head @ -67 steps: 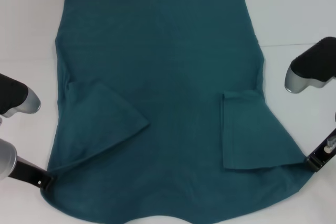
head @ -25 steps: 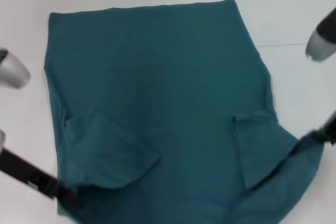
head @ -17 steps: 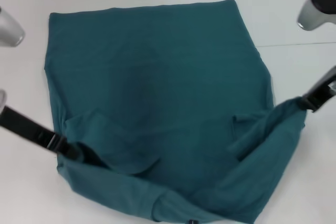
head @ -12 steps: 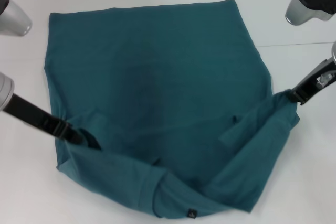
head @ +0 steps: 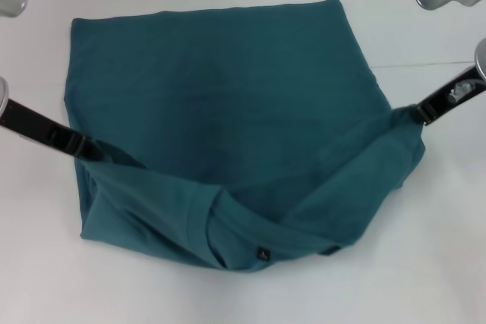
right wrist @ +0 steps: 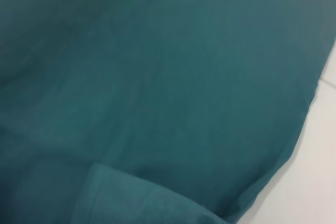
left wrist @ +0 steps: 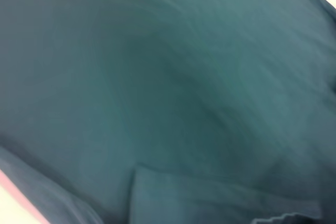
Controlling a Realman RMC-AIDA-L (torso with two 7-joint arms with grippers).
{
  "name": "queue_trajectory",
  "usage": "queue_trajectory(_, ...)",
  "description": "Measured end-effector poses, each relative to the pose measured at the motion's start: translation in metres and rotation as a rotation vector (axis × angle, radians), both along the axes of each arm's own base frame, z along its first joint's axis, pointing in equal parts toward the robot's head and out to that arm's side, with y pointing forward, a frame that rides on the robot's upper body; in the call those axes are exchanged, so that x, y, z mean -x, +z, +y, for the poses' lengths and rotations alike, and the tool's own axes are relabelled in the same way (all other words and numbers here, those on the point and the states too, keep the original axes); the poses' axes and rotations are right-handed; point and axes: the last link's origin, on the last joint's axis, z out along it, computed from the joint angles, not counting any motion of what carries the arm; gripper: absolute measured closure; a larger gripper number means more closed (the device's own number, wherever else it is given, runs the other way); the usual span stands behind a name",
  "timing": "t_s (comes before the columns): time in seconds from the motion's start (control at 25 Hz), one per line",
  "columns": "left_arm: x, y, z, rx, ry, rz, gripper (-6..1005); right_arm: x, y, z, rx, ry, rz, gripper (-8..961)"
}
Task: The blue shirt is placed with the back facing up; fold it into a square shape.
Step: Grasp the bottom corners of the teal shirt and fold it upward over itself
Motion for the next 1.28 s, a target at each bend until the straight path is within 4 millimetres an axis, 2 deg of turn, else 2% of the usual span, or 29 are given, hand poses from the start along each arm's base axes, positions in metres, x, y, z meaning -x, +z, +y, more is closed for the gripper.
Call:
queue_trajectory(0.28,0.005,0.001,0.013,-0.1,-0.033,0.01,884,-0.001,-0.01,0.019,-0.066,0.038,0.019,954)
queue_trajectory(0.52,0.018,-0.003,0.028,-0.2,-0.049,0.023,881,-0.01,-0.021,0.035,-0.103,0.065,0.016,954)
queue_trajectory(0.8,0.03,-0.003,0.041,-0.292,-0.074,0.064,877,-0.017,-0.021,0.051,-0.172,0.098,0.005,954)
queue_trajectory(1.28,0.035,-0.008,0.05,-0.37,-0.114,0.103,871,-0.03,-0.027,0.061,-0.234,0.105,0.003,953)
